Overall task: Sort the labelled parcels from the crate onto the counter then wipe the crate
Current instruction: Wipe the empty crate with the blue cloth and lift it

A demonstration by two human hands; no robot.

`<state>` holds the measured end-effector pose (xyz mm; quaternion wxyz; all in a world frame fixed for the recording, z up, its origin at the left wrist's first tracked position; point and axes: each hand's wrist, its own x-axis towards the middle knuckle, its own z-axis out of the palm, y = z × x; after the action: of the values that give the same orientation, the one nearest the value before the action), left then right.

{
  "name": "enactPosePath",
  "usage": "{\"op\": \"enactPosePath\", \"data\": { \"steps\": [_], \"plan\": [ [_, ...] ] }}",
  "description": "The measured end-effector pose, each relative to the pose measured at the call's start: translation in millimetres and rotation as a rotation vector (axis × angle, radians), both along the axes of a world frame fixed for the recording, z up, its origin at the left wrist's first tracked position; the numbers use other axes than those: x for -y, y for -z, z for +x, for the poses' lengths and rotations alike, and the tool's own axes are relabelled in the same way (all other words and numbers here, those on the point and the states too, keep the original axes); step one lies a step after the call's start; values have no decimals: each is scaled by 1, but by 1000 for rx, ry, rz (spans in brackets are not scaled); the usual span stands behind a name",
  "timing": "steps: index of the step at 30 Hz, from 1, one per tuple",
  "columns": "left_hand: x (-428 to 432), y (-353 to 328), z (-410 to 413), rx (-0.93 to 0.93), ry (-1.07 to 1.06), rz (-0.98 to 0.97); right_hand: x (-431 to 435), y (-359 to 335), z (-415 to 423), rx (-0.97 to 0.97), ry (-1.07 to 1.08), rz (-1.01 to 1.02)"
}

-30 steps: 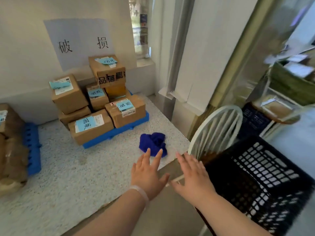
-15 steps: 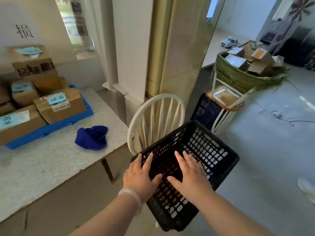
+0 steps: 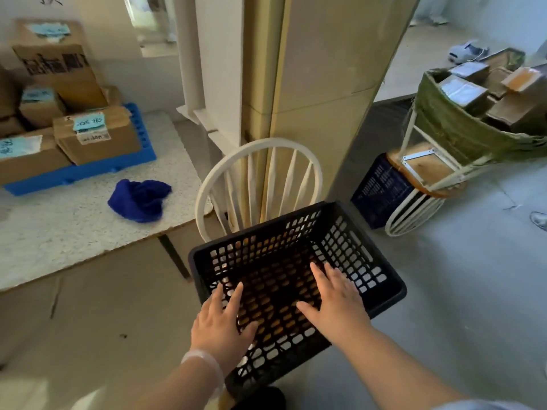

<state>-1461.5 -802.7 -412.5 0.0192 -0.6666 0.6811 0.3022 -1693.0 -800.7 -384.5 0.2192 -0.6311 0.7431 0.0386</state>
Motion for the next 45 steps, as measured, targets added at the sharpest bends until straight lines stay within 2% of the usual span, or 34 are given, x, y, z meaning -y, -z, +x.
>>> {"op": "enactPosePath", "data": {
  "steps": [7, 15, 20, 25, 28, 30, 32, 37, 42, 45],
  "plan": [
    [11, 24, -11, 12, -97, 102, 34, 19, -31, -34, -57, 53],
    [24, 35, -33, -22, -412, 141, 80, 47, -89, -61, -134, 102],
    [28, 51, -41, -7, -675, 91, 114, 58, -140, -75, -82, 65],
    [30, 71, -43, -11, -766, 95, 133, 78, -179, -83, -117, 165],
    [32, 76, -41, -30, -839, 89, 138, 86, -188, -45, -101, 117],
    [30, 80, -39, -104, -910, 107, 140, 90, -193, 42, -4, 82],
    [26, 83, -37, -148, -950, 111, 141, 94, -197, 122, 91, 101],
    [24, 77, -33, -271, -1052, 72, 143, 88, -197, 173, 162, 149],
    [8, 52, -24, -324, -1099, 23, 132, 66, -181, 223, 124, 120],
    [-15, 31, -5, -328, -1154, -27, 121, 49, -154, 175, 49, 60]
  ]
}}
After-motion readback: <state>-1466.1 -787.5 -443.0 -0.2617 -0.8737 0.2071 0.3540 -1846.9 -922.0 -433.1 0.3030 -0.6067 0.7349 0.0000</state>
